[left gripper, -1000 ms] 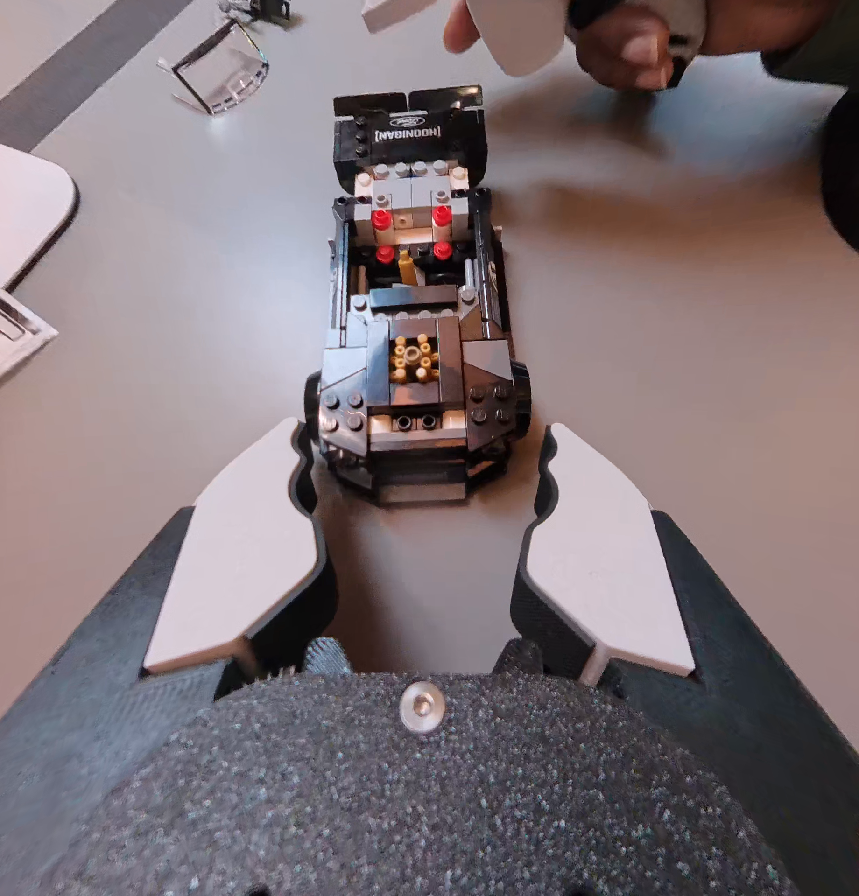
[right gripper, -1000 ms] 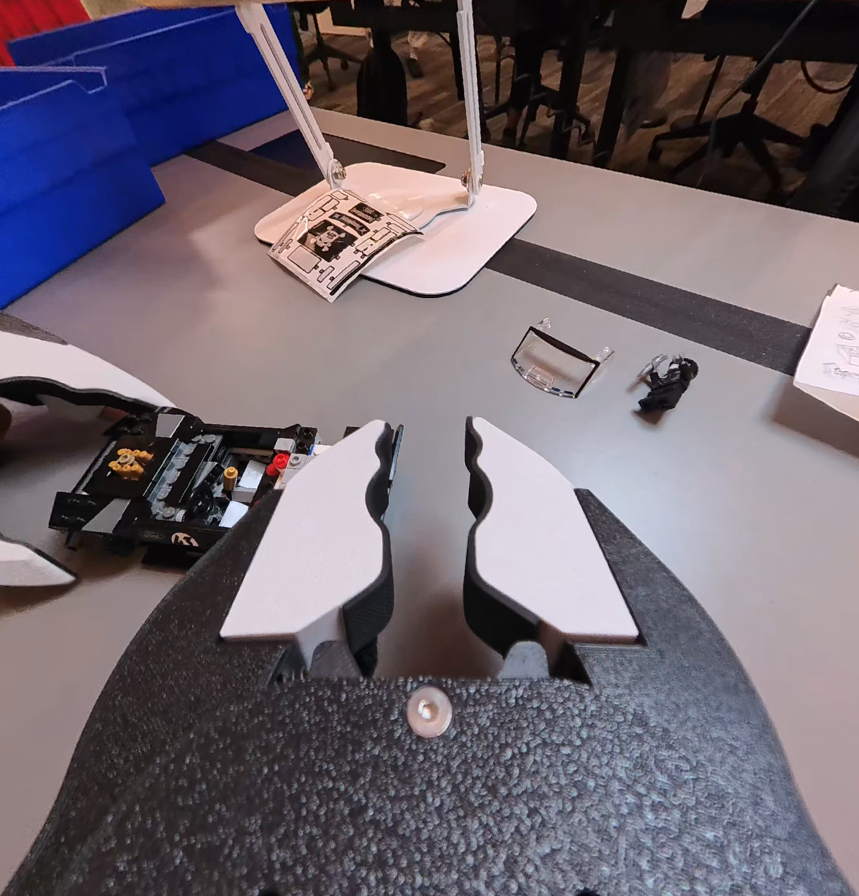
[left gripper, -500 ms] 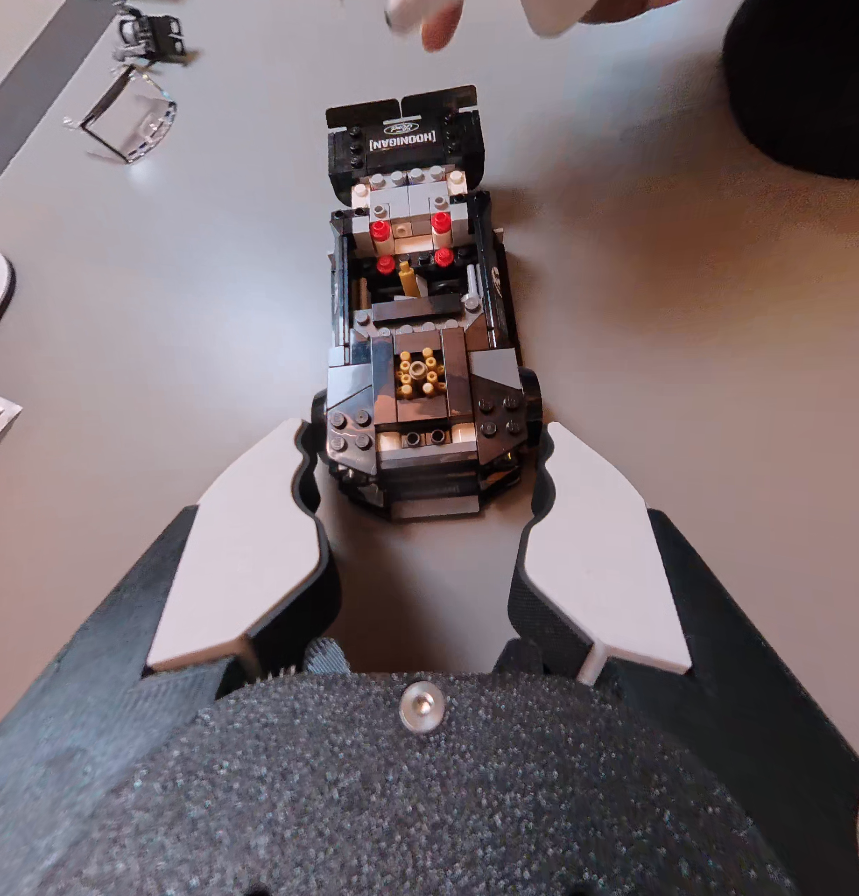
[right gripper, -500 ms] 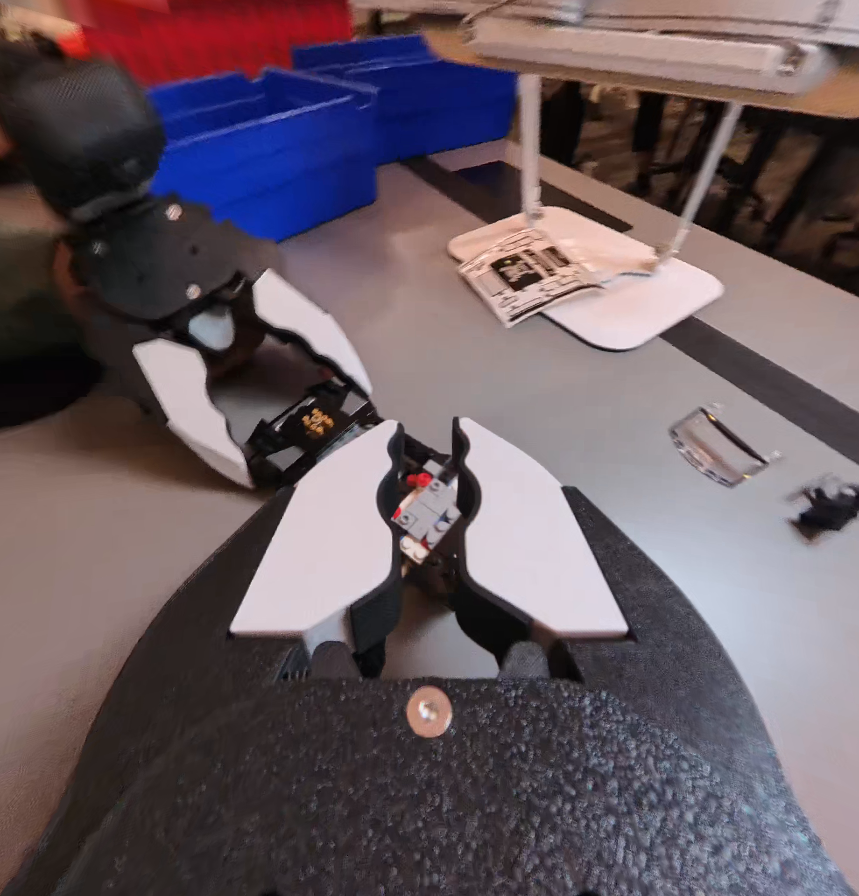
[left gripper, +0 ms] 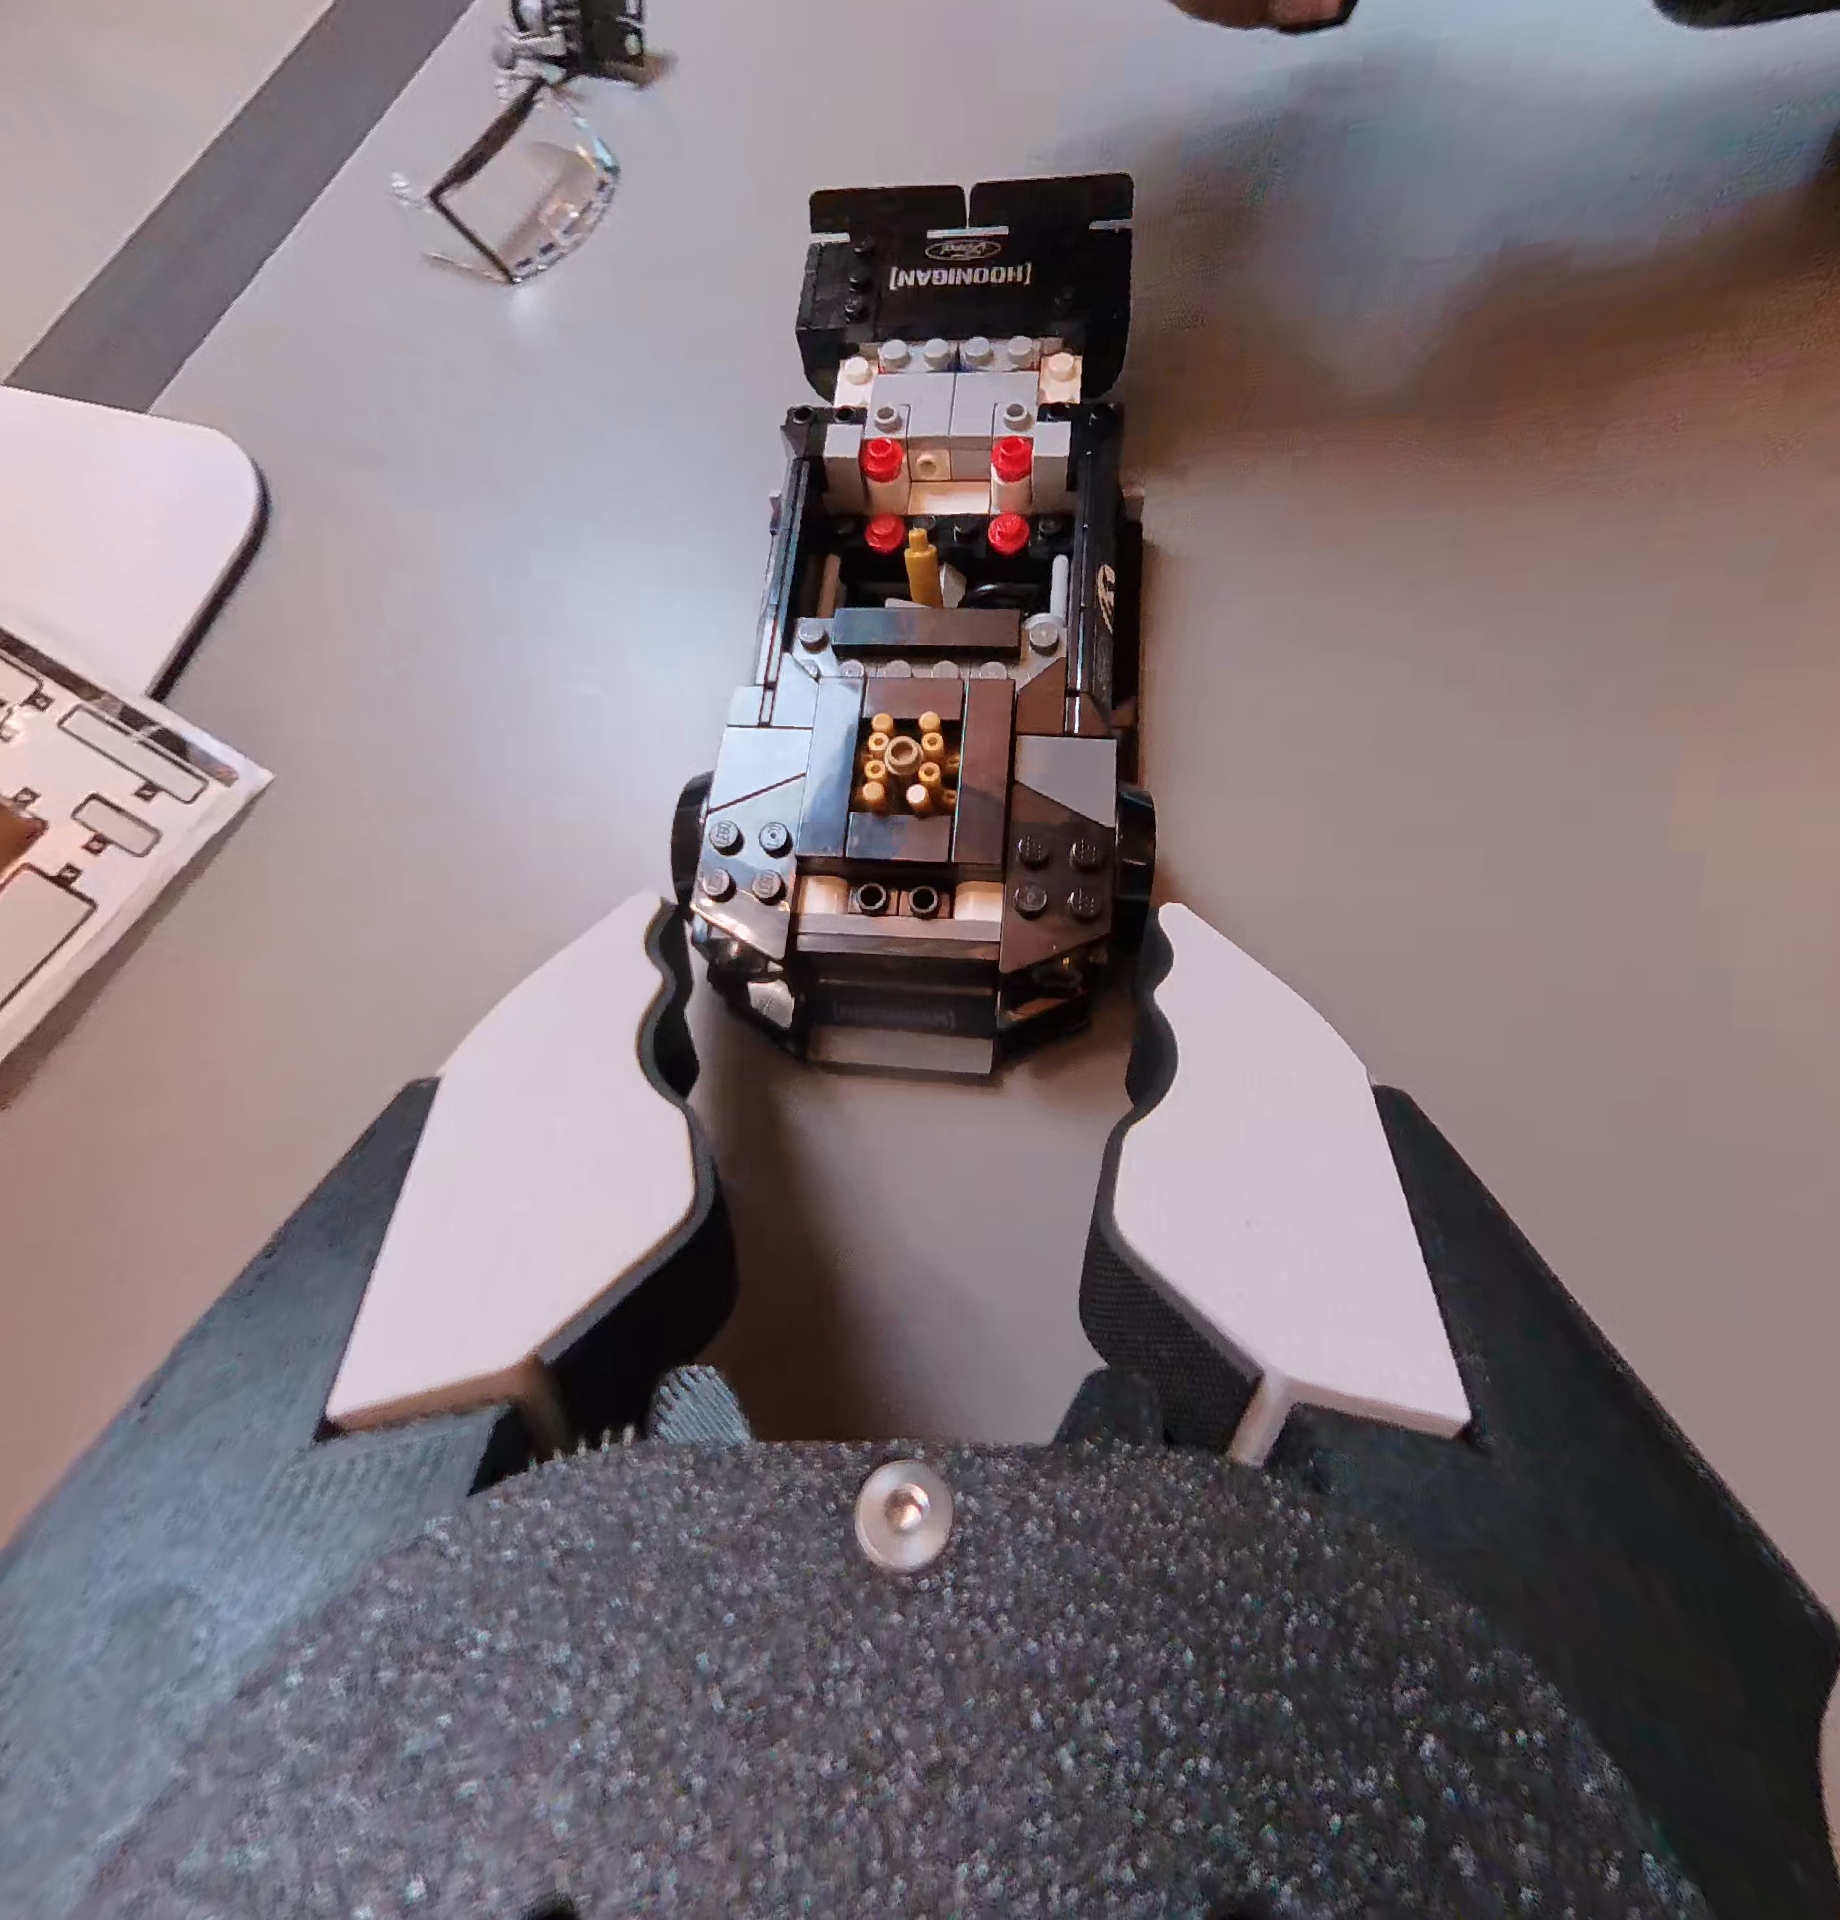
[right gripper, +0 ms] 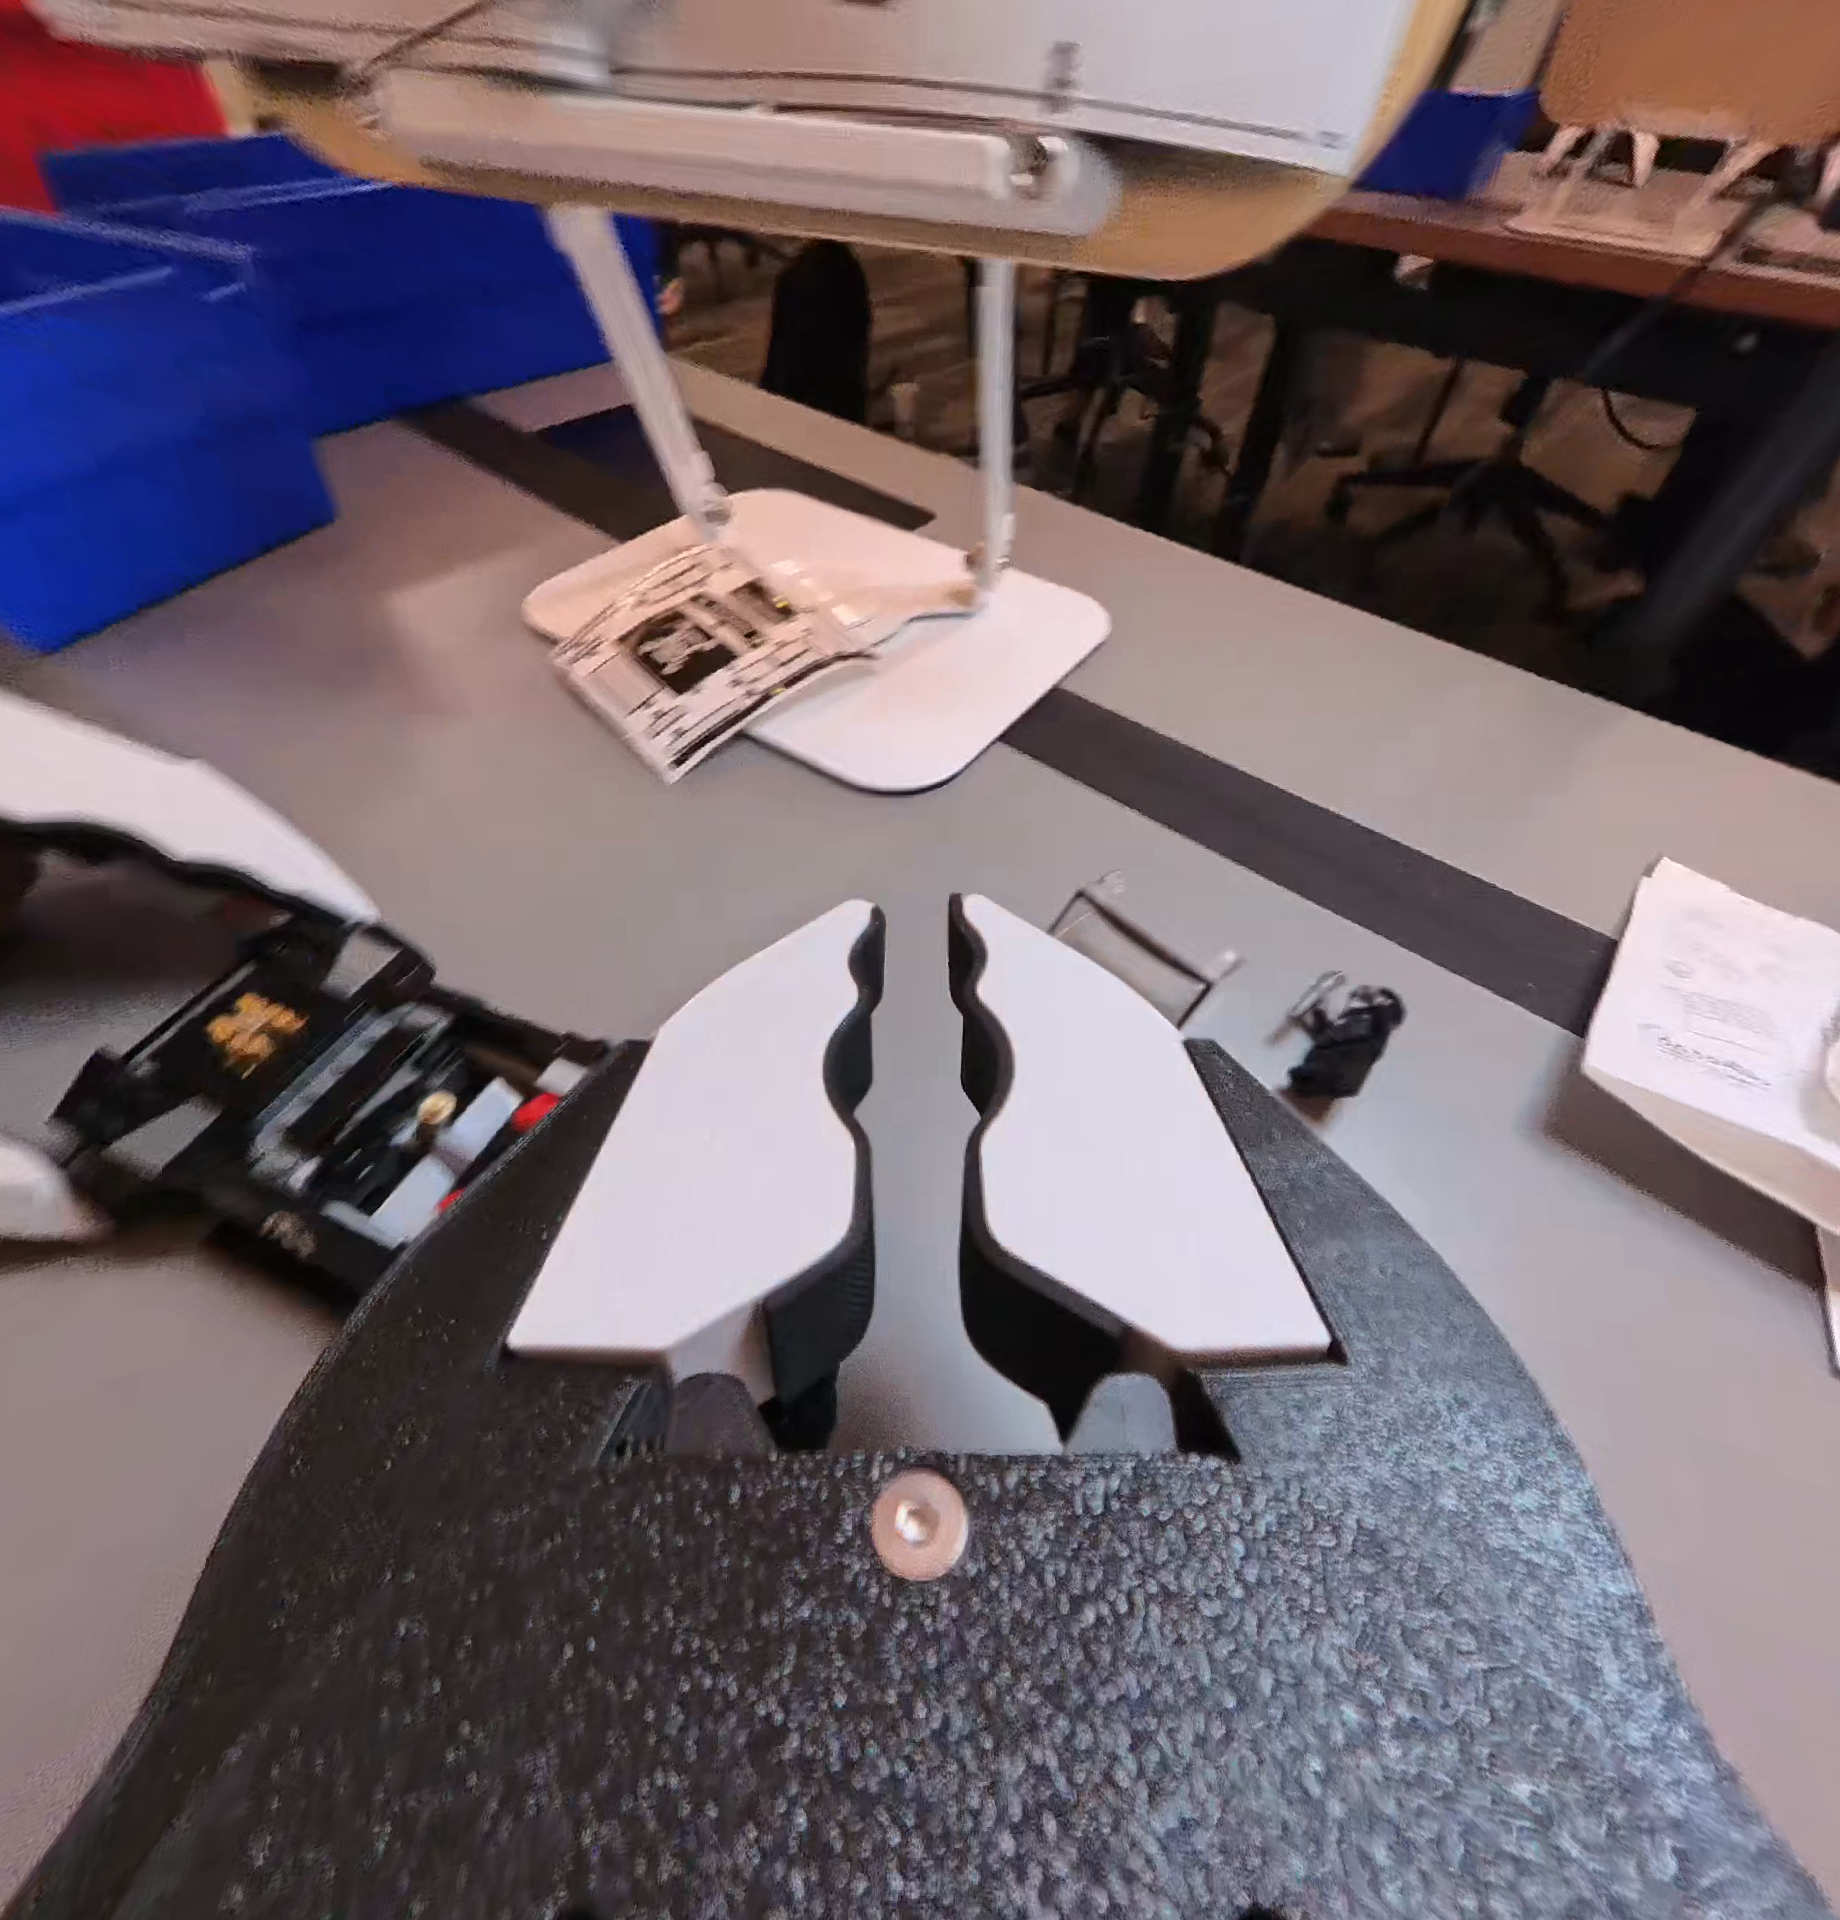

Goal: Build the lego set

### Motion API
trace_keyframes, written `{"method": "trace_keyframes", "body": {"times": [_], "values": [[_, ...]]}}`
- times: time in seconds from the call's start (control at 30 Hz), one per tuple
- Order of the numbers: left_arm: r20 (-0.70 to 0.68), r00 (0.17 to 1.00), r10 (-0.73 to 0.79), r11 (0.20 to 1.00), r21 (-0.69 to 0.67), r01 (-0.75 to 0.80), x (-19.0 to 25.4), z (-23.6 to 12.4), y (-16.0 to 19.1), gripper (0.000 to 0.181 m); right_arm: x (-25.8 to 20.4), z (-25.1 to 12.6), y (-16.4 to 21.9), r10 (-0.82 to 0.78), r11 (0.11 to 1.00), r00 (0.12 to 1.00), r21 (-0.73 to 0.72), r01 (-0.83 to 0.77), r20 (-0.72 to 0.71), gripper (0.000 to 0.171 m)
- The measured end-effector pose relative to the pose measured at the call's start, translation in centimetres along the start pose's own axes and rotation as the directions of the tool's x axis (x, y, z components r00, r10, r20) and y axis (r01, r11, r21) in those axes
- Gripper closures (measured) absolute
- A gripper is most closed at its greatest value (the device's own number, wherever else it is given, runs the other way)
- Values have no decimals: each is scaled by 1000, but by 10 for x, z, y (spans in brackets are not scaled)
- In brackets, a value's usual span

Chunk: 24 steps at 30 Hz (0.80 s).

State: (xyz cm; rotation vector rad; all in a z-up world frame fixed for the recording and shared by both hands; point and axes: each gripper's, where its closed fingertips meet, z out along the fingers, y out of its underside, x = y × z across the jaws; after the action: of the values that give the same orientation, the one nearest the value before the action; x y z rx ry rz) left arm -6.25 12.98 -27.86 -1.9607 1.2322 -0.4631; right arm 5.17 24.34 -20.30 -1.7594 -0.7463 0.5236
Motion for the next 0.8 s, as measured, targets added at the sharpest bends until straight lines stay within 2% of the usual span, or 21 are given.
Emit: {"method": "trace_keyframes", "body": {"times": [0.13,0.23,0.43,0.8], "values": [[40,999,-34,999,-4,34,-13,5,-2,99,33,27,-1,97,995,992,30,-95,-74,160],[58,997,-50,999,-6,50,-17,6,-3,99,35,34,4,104,994,990,20,-103,-91,160],[83,995,-60,998,-3,60,-19,5,-3,100,25,21,7,23,1000,995,10,-22,-99,162],[111,992,-54,999,7,54,-18,1,-2,102,19,13,12,63,998,995,0,-63,-79,162]]}}
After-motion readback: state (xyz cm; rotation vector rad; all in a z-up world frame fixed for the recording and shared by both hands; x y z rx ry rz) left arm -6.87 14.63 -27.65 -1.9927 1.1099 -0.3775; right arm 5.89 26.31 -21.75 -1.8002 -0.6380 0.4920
